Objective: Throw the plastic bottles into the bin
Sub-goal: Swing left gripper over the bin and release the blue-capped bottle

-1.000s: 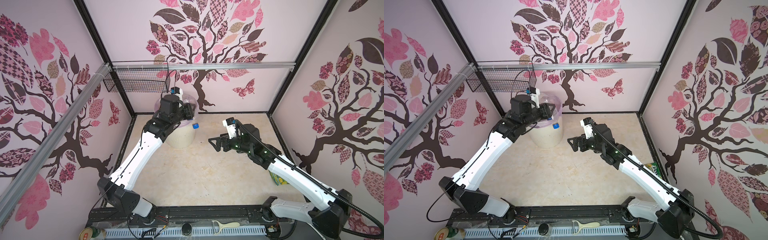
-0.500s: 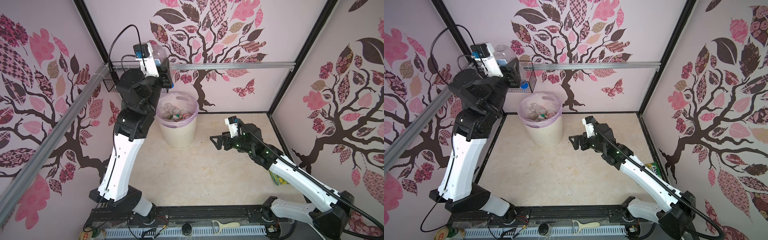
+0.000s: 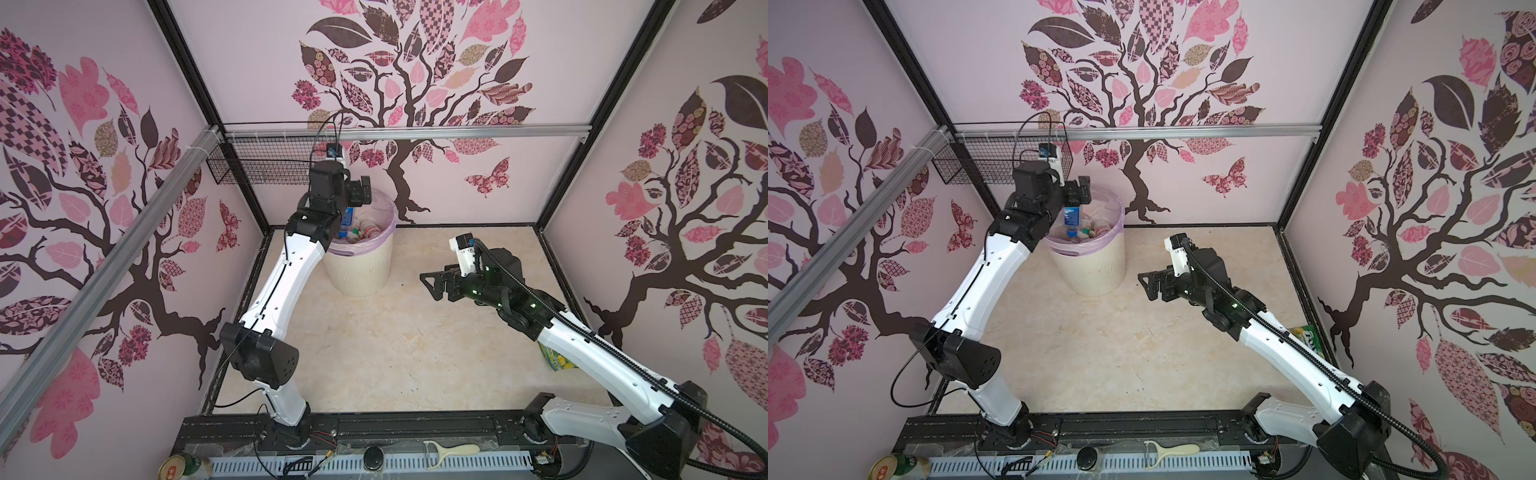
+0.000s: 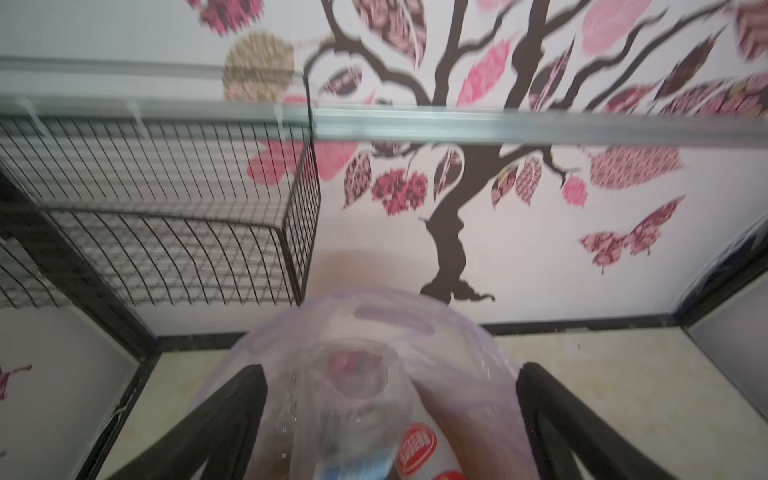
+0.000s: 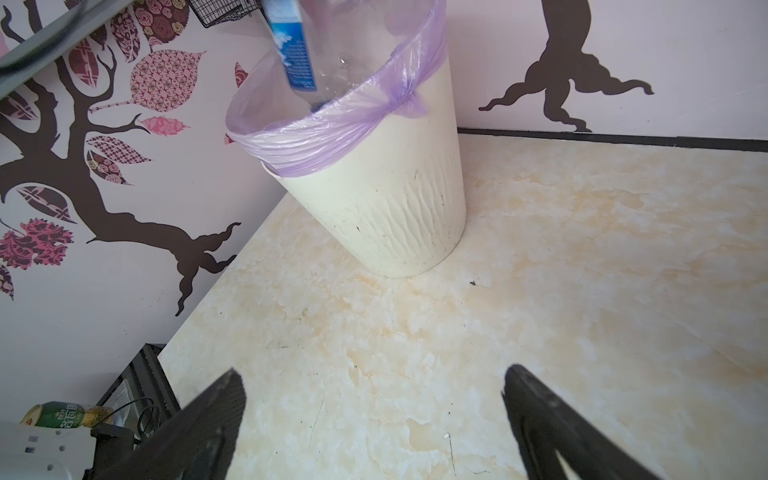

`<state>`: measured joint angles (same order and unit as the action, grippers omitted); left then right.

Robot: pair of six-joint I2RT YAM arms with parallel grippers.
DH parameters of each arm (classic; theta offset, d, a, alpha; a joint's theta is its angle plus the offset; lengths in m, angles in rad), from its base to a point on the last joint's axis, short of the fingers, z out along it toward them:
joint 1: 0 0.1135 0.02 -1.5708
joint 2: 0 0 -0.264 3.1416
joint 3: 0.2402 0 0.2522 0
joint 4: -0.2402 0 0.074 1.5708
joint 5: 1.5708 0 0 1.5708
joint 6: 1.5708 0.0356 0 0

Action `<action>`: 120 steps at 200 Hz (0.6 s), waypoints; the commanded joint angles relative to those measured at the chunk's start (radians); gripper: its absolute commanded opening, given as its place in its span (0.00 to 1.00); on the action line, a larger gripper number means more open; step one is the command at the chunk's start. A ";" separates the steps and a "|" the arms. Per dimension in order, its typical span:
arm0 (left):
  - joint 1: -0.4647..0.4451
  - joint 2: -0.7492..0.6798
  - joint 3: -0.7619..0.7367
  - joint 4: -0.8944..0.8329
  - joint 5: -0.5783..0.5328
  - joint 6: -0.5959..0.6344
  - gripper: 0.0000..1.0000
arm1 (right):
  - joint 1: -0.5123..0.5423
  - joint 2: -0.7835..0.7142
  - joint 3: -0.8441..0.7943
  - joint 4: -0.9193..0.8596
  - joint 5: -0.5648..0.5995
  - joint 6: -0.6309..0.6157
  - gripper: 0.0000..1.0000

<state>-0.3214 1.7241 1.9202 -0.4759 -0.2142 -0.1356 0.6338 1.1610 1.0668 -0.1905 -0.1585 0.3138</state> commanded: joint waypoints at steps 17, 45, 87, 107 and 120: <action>-0.003 -0.149 -0.063 0.057 0.009 -0.042 0.98 | 0.004 -0.004 -0.024 0.028 -0.004 0.012 0.99; -0.002 -0.184 -0.088 0.051 0.004 -0.035 0.99 | 0.004 -0.011 -0.023 0.028 0.003 0.024 1.00; -0.002 -0.260 -0.206 0.087 -0.018 -0.037 0.99 | 0.004 -0.035 -0.022 0.008 0.021 0.025 0.99; -0.001 -0.319 -0.297 0.124 -0.046 -0.031 0.98 | 0.003 -0.043 -0.021 -0.004 0.029 0.019 1.00; -0.001 -0.357 -0.350 0.140 -0.062 -0.022 0.98 | 0.003 -0.044 -0.020 -0.011 0.040 0.016 1.00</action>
<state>-0.3222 1.4174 1.6703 -0.3744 -0.2356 -0.1619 0.6338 1.1599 1.0332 -0.1818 -0.1455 0.3347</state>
